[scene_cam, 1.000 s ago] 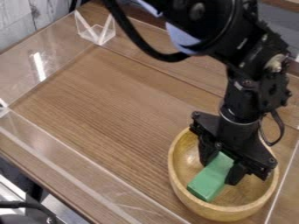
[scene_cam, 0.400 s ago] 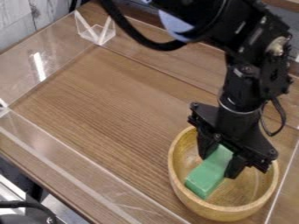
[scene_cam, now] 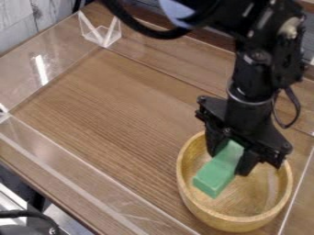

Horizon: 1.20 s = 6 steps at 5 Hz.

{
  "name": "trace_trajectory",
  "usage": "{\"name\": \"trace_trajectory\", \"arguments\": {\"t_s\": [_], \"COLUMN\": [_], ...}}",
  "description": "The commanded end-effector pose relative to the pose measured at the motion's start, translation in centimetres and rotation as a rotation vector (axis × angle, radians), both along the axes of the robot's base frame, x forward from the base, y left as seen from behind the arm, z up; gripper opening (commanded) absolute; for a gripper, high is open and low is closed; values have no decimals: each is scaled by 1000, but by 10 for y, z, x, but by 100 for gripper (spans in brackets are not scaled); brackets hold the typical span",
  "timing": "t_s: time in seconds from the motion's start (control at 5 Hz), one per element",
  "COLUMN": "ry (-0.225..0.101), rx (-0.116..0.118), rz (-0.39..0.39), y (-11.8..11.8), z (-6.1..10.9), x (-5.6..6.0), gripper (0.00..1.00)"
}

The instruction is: Remove the green block from inside the brown bowl and put it on the table

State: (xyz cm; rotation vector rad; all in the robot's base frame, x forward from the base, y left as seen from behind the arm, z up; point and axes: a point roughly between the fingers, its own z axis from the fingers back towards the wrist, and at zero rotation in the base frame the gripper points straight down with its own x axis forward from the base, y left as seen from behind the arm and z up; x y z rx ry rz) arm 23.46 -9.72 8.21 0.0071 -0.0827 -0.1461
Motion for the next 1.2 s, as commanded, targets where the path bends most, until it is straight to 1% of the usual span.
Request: {"name": "trace_trajectory", "arguments": {"t_s": [0.0,0.2,0.4,0.6,0.8,1.0], "ry": [-76,-92,-111,-130,-141,-137], "rx": [-22,-16,-10,-6,-1,7], "rz": [18,47,110,157,213,236], "y": [4,15,31,59,76,82], "z": [27,48,67,81,82,72], "x": [12,17,27,36,45,53], "gripper": [0,0,0,0,0,0]}}
